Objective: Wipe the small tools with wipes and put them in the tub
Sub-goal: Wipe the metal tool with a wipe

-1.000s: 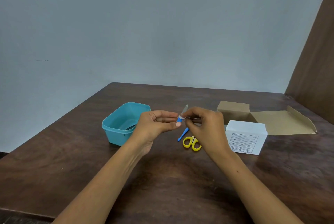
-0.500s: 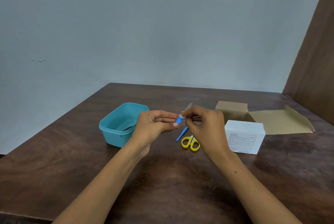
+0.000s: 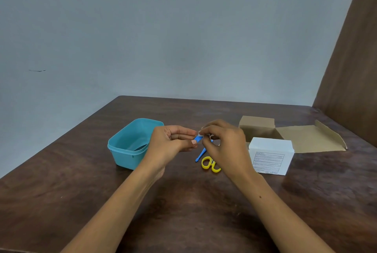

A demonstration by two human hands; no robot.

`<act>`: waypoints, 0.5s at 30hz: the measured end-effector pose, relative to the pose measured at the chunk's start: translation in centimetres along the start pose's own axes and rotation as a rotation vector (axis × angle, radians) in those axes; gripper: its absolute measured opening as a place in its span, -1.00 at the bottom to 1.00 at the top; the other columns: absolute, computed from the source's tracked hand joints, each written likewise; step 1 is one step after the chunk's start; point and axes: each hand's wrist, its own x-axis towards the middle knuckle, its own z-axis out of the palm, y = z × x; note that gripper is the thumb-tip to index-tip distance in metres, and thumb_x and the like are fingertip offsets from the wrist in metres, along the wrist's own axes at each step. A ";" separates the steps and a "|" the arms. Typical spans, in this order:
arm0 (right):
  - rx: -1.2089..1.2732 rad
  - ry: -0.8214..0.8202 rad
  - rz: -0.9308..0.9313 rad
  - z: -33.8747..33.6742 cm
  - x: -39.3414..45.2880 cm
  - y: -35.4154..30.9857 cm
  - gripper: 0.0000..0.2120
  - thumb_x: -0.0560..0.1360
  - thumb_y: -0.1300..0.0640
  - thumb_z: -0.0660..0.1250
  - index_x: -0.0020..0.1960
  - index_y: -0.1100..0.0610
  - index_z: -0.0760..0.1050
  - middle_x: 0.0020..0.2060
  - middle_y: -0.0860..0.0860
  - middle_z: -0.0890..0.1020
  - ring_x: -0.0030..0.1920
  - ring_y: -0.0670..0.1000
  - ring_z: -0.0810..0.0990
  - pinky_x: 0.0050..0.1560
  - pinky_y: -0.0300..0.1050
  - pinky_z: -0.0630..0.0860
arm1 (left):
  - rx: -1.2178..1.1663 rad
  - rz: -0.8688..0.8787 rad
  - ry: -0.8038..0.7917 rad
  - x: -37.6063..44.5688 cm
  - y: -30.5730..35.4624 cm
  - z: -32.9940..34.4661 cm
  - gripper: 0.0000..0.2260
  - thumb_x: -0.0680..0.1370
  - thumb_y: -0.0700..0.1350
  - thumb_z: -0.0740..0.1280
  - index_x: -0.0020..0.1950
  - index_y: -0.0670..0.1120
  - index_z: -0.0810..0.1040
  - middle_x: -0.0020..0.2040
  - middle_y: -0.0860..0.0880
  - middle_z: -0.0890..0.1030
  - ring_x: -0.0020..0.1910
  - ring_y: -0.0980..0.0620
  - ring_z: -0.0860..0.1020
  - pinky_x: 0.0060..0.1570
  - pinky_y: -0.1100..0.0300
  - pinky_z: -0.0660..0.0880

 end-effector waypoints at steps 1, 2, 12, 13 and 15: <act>0.010 0.012 0.007 -0.1 0.1 0.1 -0.89 0.34 0.29 0.38 -0.18 0.17 0.65 -0.19 0.02 0.66 -0.24 0.00 0.61 -0.26 -0.02 0.59 | 0.001 0.003 0.000 0.0 0.0 0.0 -0.82 0.35 -0.39 0.47 -0.13 -0.16 0.67 -0.22 -0.14 0.71 -0.25 0.00 0.69 -0.27 0.29 0.58; 0.020 0.038 0.022 -0.2 0.2 0.3 -0.89 0.35 0.28 0.36 -0.18 0.18 0.65 -0.20 0.03 0.66 -0.25 0.01 0.61 -0.26 -0.02 0.58 | 0.003 0.003 -0.001 0.0 0.0 0.0 -0.82 0.35 -0.39 0.46 -0.14 -0.15 0.67 -0.22 -0.14 0.71 -0.25 0.00 0.69 -0.28 0.30 0.58; -0.011 0.048 0.002 0.2 0.1 0.1 -0.83 0.37 0.29 0.31 -0.13 0.19 0.67 -0.18 0.04 0.65 -0.24 -0.01 0.60 -0.25 -0.21 0.52 | -0.024 -0.017 0.035 -0.1 0.3 0.0 -0.82 0.36 -0.40 0.46 -0.12 -0.17 0.66 -0.23 -0.11 0.71 -0.26 0.05 0.69 -0.29 0.33 0.58; -0.009 0.044 -0.003 0.2 0.1 0.1 -0.83 0.37 0.28 0.31 -0.13 0.19 0.67 -0.18 0.04 0.65 -0.23 -0.01 0.61 -0.25 -0.22 0.52 | -0.024 -0.019 0.038 -0.1 0.3 0.0 -0.82 0.36 -0.39 0.46 -0.11 -0.17 0.66 -0.23 -0.11 0.71 -0.26 0.04 0.69 -0.29 0.33 0.58; -0.010 0.063 0.006 0.1 0.2 0.3 -0.84 0.37 0.28 0.32 -0.14 0.20 0.67 -0.18 0.05 0.65 -0.23 -0.01 0.61 -0.25 -0.27 0.49 | -0.027 -0.022 0.032 -0.1 0.3 0.0 -0.81 0.36 -0.39 0.46 -0.09 -0.18 0.66 -0.22 -0.11 0.71 -0.25 0.04 0.69 -0.28 0.33 0.58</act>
